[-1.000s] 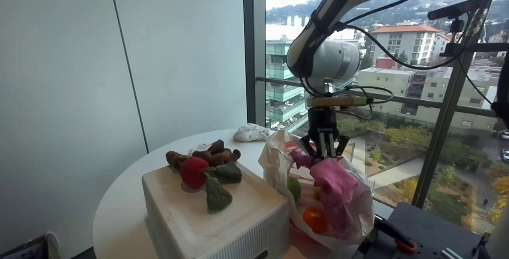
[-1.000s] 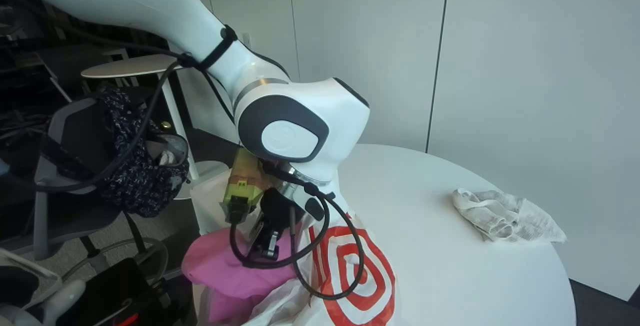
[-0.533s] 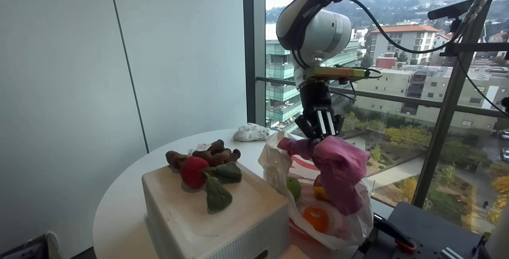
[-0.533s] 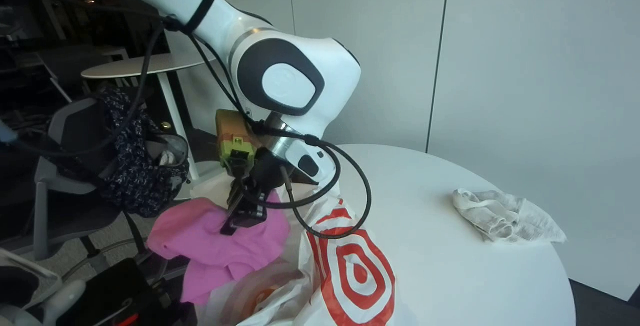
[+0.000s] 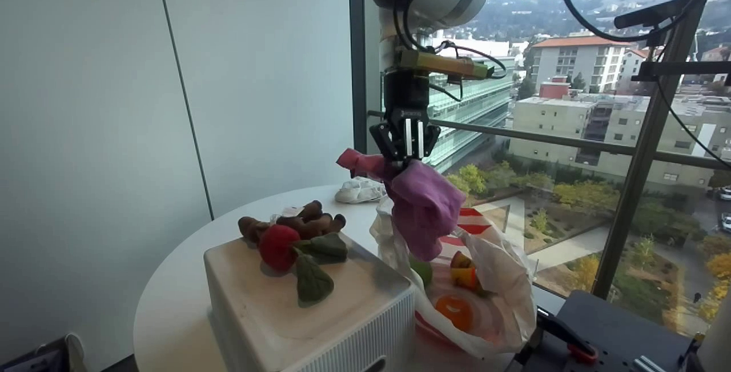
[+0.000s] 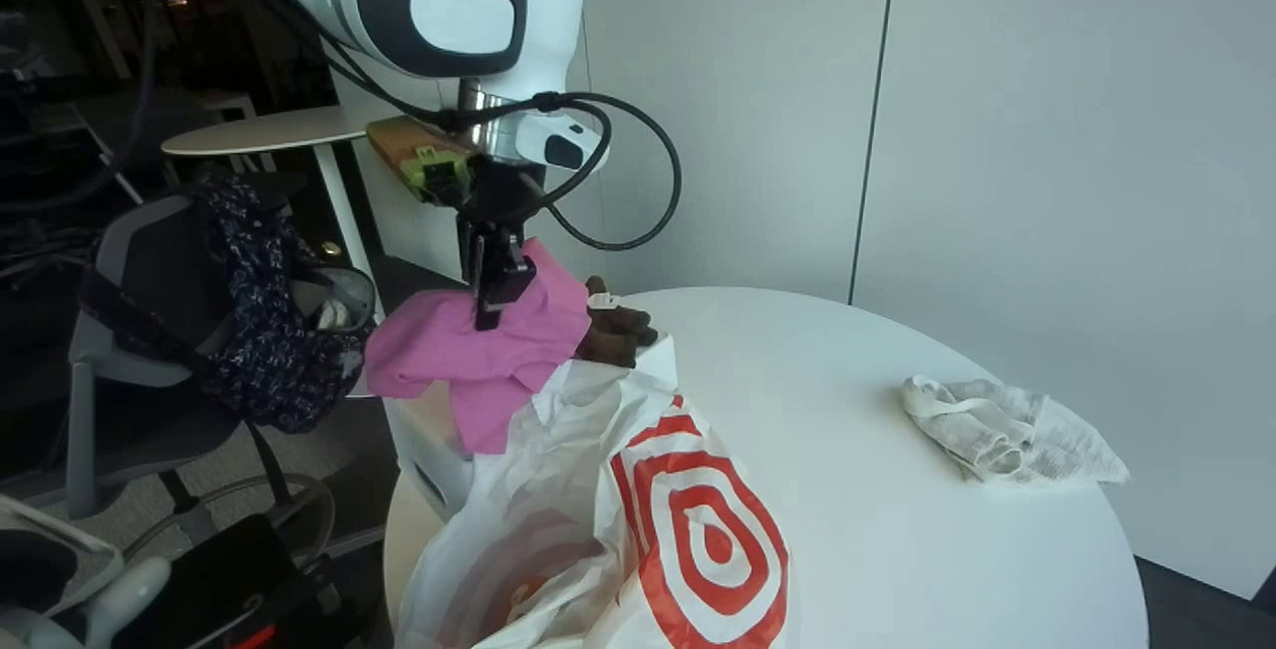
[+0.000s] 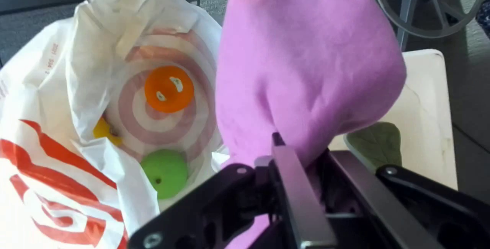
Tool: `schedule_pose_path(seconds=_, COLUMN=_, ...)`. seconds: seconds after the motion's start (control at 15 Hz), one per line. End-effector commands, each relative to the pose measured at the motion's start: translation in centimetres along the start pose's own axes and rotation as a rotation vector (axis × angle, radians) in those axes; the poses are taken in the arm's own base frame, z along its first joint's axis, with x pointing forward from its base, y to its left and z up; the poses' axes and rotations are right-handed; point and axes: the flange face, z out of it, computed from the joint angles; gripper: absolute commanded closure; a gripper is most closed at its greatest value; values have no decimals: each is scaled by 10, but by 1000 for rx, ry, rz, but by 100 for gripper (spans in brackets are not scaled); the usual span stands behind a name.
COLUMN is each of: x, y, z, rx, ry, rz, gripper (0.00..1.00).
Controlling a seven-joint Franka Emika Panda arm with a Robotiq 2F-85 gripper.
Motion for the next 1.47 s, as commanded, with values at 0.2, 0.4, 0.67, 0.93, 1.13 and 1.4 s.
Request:
schedule_pose_path(seconds=0.2, x=55, y=-92, z=8, rx=38, ry=380, rz=-144, gripper=82)
schedule_pose_path(seconds=0.4, x=67, y=-129, z=35, rx=59, ry=477, rz=-230, gripper=83)
schedule_pose_path(seconds=0.67, x=74, y=-152, z=74, rx=56, ry=471, rz=-279, gripper=57)
schedule_pose_path(seconds=0.93, x=76, y=-151, z=82, rx=57, ry=451, rz=-288, gripper=34)
schedule_pose_path(seconds=1.13, x=76, y=-138, z=75, rx=61, ry=410, rz=-249, gripper=12)
schedule_pose_path(seconds=1.4, x=65, y=-100, z=53, rx=112, ry=353, rz=-142, gripper=0)
